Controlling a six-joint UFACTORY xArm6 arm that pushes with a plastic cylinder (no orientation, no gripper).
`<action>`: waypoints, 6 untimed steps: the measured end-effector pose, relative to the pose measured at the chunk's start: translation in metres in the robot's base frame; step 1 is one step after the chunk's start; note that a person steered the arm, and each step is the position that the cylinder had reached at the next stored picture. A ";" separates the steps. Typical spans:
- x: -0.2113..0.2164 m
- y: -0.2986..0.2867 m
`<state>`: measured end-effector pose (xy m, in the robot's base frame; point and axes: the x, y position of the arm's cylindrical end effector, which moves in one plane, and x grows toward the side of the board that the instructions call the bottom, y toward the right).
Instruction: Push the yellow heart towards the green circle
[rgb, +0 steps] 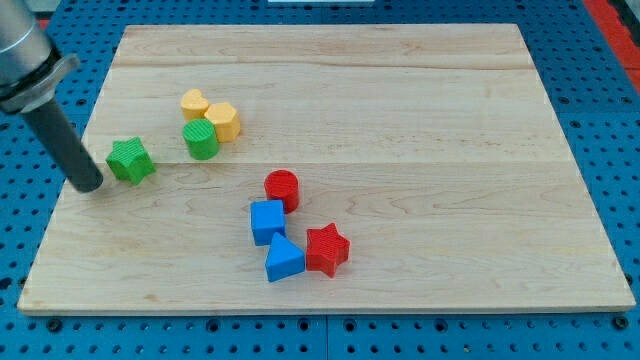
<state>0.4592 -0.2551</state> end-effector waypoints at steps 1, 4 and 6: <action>-0.027 0.028; -0.134 0.018; -0.135 0.094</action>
